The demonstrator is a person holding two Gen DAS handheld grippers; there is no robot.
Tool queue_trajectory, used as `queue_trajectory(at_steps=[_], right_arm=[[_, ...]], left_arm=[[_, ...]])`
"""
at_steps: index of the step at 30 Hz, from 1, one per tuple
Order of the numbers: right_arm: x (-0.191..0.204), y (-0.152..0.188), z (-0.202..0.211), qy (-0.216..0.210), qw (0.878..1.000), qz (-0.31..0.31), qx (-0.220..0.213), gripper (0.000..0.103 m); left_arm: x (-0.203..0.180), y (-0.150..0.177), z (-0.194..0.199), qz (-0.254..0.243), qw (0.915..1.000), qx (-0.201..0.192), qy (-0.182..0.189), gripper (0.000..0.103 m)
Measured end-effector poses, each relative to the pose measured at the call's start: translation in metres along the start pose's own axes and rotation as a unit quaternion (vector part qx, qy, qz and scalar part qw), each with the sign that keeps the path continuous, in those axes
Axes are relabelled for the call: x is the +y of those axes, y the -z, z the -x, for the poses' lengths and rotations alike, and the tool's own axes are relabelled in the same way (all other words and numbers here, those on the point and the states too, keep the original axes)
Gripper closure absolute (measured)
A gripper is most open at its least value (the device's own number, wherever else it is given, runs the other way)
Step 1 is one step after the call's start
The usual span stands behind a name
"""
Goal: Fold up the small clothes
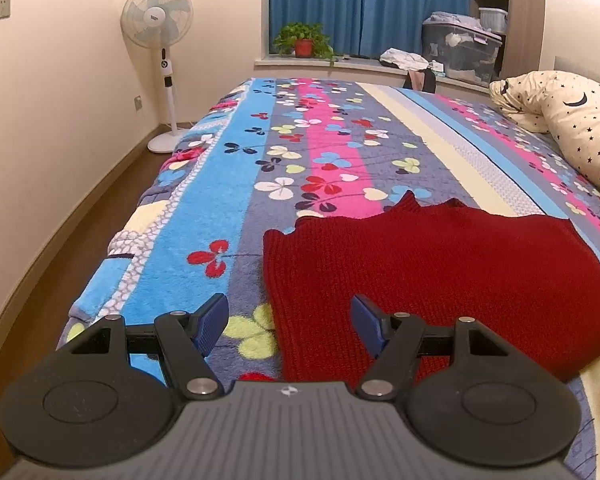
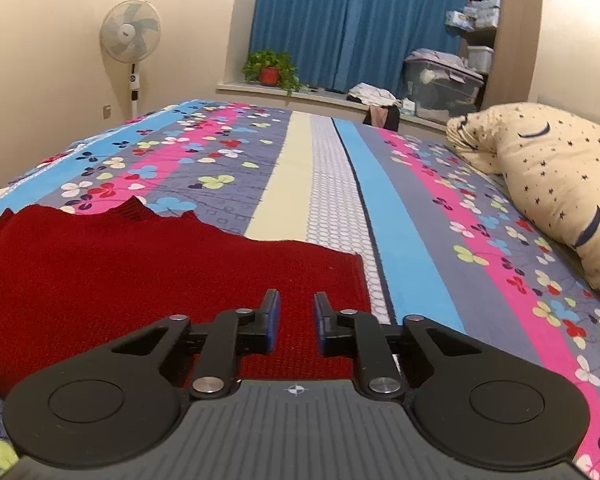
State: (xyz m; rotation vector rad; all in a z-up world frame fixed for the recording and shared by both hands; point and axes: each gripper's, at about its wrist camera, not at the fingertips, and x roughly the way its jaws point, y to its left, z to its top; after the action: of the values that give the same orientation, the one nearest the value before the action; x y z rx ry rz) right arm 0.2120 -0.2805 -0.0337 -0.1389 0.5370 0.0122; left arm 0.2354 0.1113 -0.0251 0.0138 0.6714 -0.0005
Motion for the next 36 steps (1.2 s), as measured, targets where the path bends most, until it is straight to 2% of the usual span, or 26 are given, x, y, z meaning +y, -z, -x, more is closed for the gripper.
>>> queue_trajectory(at_steps=[19, 28, 36], right_arm=[[0.006, 0.001, -0.01, -0.006, 1.0, -0.01, 0.007, 0.092], [0.012, 0.002, -0.012, -0.001, 1.0, 0.007, 0.005, 0.091], [0.016, 0.004, -0.008, 0.005, 1.0, 0.016, 0.003, 0.091]], left_arm=[[0.007, -0.001, -0.004, 0.006, 0.9999, 0.007, -0.005, 0.03], [0.005, -0.001, -0.007, -0.003, 1.0, 0.009, -0.003, 0.03], [0.009, -0.002, -0.003, 0.007, 1.0, -0.004, 0.003, 0.03]])
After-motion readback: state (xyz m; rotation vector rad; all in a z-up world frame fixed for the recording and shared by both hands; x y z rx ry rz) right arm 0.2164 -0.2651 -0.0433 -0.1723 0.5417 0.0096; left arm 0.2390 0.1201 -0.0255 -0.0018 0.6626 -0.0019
